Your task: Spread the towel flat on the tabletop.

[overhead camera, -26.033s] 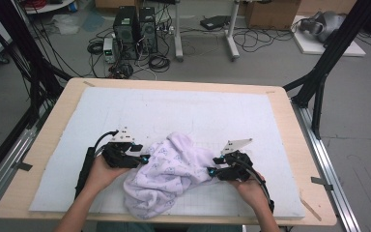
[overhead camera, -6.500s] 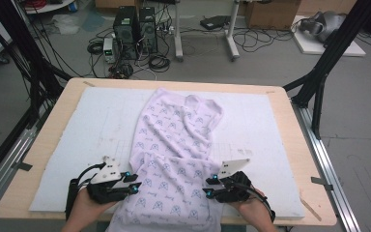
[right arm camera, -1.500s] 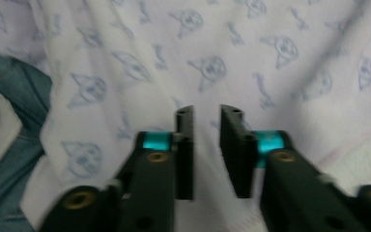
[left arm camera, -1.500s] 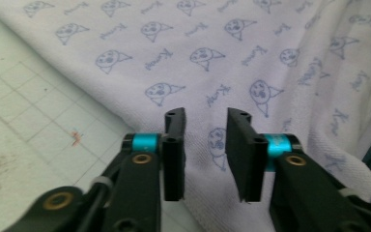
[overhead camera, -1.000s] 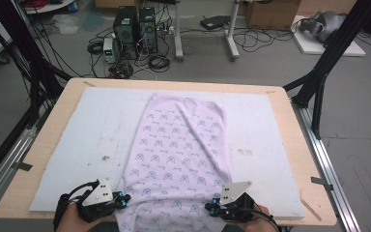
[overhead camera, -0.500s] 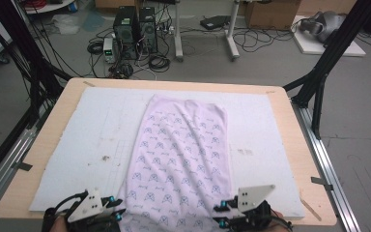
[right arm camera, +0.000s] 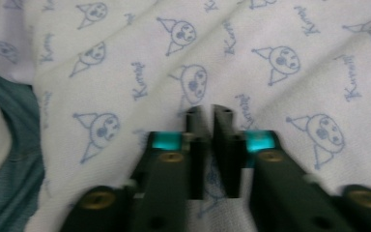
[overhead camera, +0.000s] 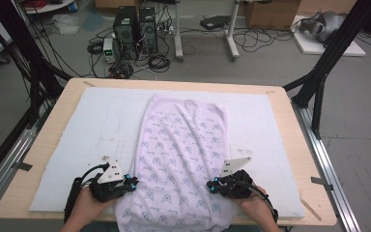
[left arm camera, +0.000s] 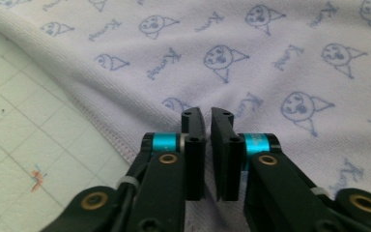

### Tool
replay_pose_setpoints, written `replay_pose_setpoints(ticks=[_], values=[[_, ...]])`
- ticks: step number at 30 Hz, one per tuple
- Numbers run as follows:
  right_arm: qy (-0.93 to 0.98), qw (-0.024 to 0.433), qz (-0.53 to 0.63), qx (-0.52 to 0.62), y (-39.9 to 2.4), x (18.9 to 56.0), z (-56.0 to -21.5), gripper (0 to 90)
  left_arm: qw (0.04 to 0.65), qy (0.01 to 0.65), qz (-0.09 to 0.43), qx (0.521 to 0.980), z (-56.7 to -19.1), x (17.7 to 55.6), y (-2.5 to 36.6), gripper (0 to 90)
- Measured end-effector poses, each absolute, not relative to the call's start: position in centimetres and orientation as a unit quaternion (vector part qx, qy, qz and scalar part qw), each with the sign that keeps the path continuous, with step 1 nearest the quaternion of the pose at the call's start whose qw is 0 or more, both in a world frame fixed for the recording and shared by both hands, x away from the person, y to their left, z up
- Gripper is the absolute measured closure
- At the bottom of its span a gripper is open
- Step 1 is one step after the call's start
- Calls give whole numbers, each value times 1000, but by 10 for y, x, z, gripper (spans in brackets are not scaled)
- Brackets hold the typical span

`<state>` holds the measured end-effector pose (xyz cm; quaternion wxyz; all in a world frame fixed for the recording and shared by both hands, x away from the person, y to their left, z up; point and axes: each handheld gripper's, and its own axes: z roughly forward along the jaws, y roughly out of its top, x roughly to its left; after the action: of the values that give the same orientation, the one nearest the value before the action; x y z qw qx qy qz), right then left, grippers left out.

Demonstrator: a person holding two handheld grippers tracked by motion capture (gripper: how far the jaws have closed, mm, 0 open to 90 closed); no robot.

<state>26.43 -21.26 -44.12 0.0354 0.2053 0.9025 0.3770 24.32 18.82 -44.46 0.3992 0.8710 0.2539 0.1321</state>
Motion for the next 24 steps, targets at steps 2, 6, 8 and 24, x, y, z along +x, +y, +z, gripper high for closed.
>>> replay_pose_setpoints(ticks=[2,6,8,24], values=[[906,40,373,197,-211,263,-440,885,401,256,137,869,-444,241,189,859],[904,32,387,178,-213,254,-435,889,417,257,142,860,-440,224,198,863],[902,27,397,166,-213,245,-430,889,418,255,144,860,-436,214,202,862],[898,45,390,201,-216,255,-417,544,444,299,148,832,-424,233,212,528]])
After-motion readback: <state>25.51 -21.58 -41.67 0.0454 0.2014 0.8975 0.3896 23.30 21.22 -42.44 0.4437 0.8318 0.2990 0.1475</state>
